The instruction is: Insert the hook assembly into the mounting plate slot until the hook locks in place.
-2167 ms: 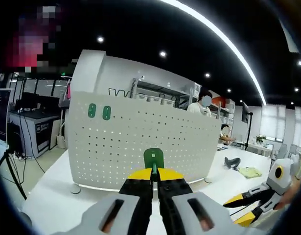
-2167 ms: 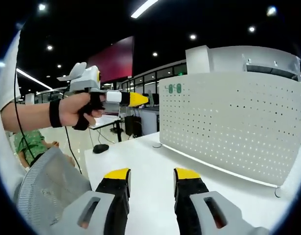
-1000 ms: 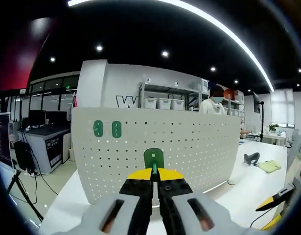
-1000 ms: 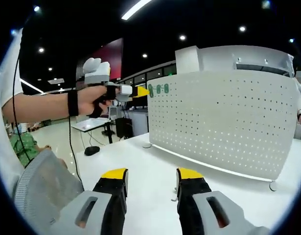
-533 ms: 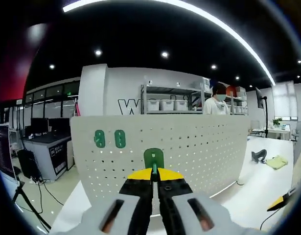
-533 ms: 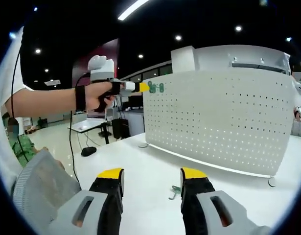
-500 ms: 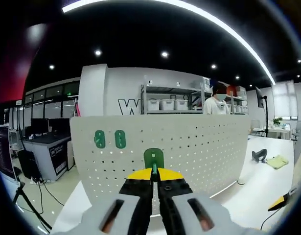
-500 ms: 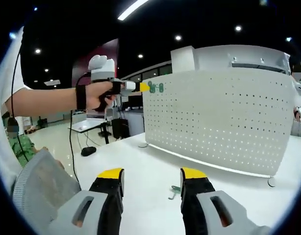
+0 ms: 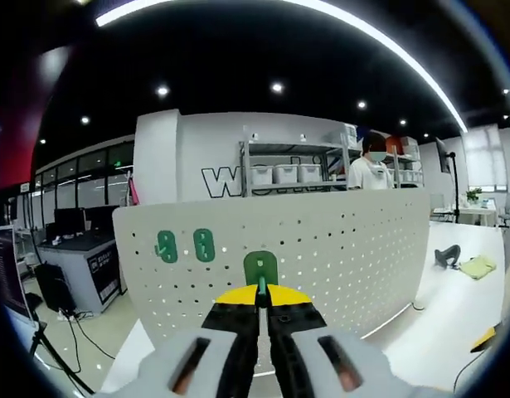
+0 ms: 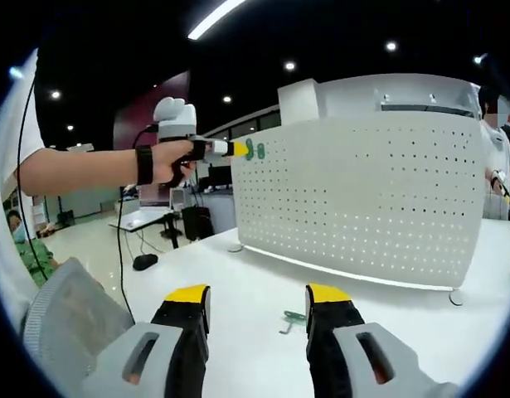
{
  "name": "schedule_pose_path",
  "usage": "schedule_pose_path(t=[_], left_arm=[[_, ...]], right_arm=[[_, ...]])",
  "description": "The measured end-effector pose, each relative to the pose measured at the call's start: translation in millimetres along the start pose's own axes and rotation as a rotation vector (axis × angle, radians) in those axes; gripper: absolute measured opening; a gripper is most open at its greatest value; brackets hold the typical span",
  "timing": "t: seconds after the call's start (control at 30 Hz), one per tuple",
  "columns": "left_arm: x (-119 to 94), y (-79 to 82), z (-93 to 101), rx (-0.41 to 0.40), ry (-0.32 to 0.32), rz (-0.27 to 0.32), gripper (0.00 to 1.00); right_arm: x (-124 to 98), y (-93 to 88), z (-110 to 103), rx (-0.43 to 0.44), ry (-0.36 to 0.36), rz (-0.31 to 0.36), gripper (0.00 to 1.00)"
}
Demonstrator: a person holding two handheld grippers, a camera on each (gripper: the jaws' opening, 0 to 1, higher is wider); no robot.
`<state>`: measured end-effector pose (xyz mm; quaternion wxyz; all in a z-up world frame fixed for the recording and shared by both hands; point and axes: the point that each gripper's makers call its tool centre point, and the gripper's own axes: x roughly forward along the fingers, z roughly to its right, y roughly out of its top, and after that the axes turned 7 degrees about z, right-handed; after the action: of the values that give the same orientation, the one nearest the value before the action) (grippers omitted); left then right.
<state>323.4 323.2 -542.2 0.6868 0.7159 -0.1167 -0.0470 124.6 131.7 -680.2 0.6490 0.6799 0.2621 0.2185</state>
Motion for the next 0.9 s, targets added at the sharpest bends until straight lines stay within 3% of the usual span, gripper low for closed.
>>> schedule_pose_path(t=[0.43,0.9], left_arm=[[17.4,8.1,-6.9,0.030,0.020,-0.011,0.02],[35.9,3.0,-10.6,0.014,0.034,-0.032,0.02]], right_arm=[[-5.9,-4.7,3.7,0.002,-0.017,-0.010,0.47],[-10.8,-1.9,11.5,0.035,-0.051,0.014,0.47]])
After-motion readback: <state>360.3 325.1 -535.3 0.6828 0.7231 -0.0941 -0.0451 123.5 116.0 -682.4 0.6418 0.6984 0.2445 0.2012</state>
